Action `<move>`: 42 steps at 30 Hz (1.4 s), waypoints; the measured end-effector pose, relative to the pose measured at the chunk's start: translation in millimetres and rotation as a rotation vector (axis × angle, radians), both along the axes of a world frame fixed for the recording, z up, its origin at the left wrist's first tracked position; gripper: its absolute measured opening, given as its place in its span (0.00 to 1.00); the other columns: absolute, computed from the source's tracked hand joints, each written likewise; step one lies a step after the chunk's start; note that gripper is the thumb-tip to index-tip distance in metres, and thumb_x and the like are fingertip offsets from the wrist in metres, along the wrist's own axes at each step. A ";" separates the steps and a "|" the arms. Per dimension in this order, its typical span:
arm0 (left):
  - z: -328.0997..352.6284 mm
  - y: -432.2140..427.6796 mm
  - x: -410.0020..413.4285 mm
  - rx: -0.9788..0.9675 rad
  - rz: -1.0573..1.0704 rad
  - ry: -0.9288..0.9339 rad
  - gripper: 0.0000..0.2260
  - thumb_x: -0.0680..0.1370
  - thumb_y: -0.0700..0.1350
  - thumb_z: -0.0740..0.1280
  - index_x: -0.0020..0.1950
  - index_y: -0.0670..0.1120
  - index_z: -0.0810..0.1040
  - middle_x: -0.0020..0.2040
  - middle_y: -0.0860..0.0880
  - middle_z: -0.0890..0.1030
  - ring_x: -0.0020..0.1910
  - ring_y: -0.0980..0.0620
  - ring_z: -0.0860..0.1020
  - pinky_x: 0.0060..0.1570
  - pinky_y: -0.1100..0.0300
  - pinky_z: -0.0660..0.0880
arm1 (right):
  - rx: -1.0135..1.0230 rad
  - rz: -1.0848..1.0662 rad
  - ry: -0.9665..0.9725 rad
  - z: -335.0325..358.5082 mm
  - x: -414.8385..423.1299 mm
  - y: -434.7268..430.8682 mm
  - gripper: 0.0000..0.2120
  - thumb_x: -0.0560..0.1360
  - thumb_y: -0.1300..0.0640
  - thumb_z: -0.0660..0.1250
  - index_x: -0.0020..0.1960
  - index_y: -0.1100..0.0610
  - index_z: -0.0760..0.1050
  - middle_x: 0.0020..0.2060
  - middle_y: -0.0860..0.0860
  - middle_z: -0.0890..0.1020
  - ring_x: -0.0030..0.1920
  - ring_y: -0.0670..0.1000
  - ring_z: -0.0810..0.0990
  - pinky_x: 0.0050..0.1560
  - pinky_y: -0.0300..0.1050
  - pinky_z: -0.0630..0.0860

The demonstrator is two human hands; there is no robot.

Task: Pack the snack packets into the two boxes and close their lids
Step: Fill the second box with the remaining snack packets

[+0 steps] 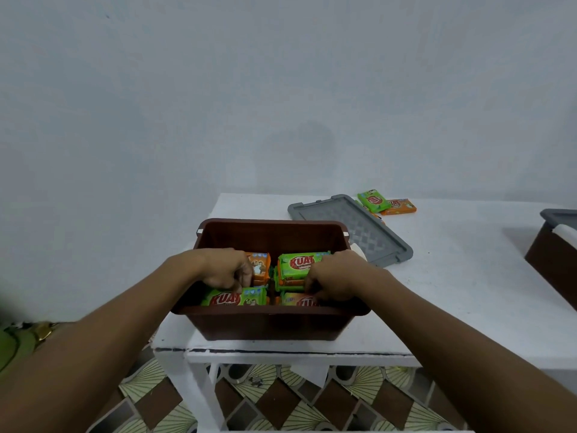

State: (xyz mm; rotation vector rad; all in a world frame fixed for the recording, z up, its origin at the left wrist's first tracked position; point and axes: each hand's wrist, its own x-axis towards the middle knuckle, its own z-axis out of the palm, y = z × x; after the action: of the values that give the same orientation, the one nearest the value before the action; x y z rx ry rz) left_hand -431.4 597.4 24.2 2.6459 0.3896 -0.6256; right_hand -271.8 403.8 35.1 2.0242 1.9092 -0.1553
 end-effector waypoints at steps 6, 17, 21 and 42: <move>-0.3 -1.4 -1.6 -0.027 0.014 0.005 0.06 0.77 0.41 0.69 0.53 0.49 0.82 0.46 0.57 0.82 0.46 0.60 0.80 0.47 0.66 0.76 | 0.024 -0.030 0.006 -4.0 2.3 -4.8 0.16 0.80 0.46 0.60 0.64 0.47 0.76 0.55 0.52 0.80 0.54 0.52 0.78 0.44 0.43 0.69; 1.0 -12.7 0.2 -0.037 -0.050 0.049 0.07 0.77 0.42 0.69 0.55 0.48 0.82 0.52 0.53 0.83 0.50 0.57 0.81 0.53 0.59 0.79 | -0.062 -0.031 0.034 -0.4 7.1 -14.2 0.16 0.79 0.50 0.62 0.66 0.47 0.75 0.60 0.50 0.78 0.59 0.52 0.76 0.55 0.45 0.72; 3.4 -10.4 5.1 -0.084 -0.048 -0.034 0.05 0.75 0.43 0.73 0.49 0.48 0.81 0.47 0.54 0.83 0.47 0.56 0.82 0.49 0.56 0.81 | 0.167 -0.066 0.092 -4.5 11.1 -13.5 0.14 0.79 0.50 0.63 0.61 0.51 0.78 0.55 0.54 0.79 0.52 0.53 0.78 0.47 0.43 0.73; 18.2 2.1 189.5 0.024 0.009 -0.663 0.03 0.77 0.47 0.68 0.45 0.50 0.79 0.42 0.54 0.81 0.44 0.54 0.78 0.47 0.51 0.77 | 0.430 -0.834 0.304 -74.2 200.1 -51.5 0.31 0.75 0.40 0.65 0.75 0.47 0.60 0.73 0.55 0.64 0.71 0.59 0.61 0.66 0.59 0.65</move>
State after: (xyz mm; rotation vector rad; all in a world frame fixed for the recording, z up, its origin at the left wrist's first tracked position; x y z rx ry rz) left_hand -242.0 599.5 42.4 2.6750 0.2057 0.2736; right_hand -71.7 352.3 -39.1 3.1450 1.1687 -0.2847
